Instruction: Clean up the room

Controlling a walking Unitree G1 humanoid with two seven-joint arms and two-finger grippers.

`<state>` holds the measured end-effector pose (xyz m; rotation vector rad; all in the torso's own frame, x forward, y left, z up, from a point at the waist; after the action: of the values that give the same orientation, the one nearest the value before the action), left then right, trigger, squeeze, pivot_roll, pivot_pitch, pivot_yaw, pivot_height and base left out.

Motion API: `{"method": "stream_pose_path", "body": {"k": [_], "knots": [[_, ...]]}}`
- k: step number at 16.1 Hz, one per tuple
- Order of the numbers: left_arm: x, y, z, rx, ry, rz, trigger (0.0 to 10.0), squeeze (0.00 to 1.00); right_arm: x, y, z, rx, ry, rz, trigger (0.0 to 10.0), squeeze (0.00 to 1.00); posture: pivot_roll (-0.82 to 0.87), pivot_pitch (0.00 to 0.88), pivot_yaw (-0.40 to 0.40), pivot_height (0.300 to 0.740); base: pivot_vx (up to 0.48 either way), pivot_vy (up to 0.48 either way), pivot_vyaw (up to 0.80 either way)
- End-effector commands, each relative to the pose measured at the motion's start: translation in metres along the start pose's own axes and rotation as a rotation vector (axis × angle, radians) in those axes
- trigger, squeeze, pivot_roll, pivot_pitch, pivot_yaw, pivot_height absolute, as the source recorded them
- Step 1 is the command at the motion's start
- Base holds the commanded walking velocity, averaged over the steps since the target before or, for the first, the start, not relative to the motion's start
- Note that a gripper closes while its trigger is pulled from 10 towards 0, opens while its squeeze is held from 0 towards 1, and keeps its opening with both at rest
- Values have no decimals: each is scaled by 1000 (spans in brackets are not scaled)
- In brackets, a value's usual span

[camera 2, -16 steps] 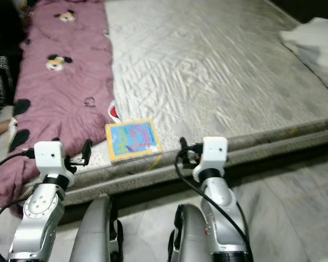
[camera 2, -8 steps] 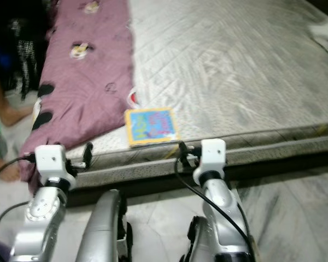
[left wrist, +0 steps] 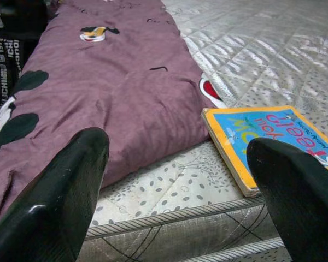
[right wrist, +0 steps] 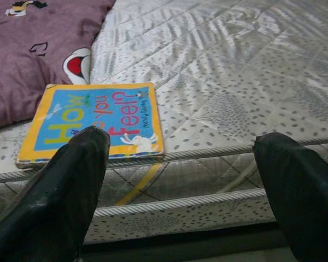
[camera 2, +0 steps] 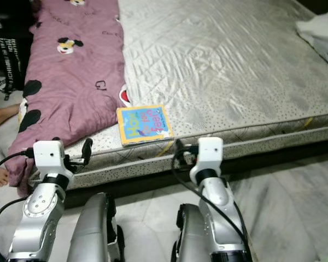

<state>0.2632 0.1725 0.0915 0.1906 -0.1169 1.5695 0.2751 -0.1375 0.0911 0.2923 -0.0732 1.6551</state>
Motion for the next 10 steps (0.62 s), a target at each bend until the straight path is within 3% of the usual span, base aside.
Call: {"method": "stream_pose_path", "body": {"k": [1, 2, 10], "knots": [[4, 2, -3, 16, -5, 14, 10000, 0, 1, 0, 2, -5, 7, 5, 10000, 0, 43, 160, 3, 609, 0, 0, 531], [4, 2, -3, 15, -4, 12, 10000, 0, 1, 0, 2, -5, 7, 5, 10000, 0, 43, 160, 3, 609, 0, 0, 794], [3, 0, -2, 5, -3, -2, 10000, 0, 0, -2, 2, -3, 2, -4, 10000, 0, 42, 157, 5, 609, 310, 0, 0]]}}
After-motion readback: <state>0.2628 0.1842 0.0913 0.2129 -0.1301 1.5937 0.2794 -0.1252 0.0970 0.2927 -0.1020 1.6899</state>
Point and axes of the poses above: a point about 5 cm out from each wrist's last joint towards the gripper, its own y axis pointing back from the gripper into the wrist, its own z axis along the axis of the wrist's last joint, x = y × z, the point moved 1 cm from there along -y, pointing out of the wrist towards the gripper, and after that the axes turned 11 degrees about -y, right-handed, at the moved point
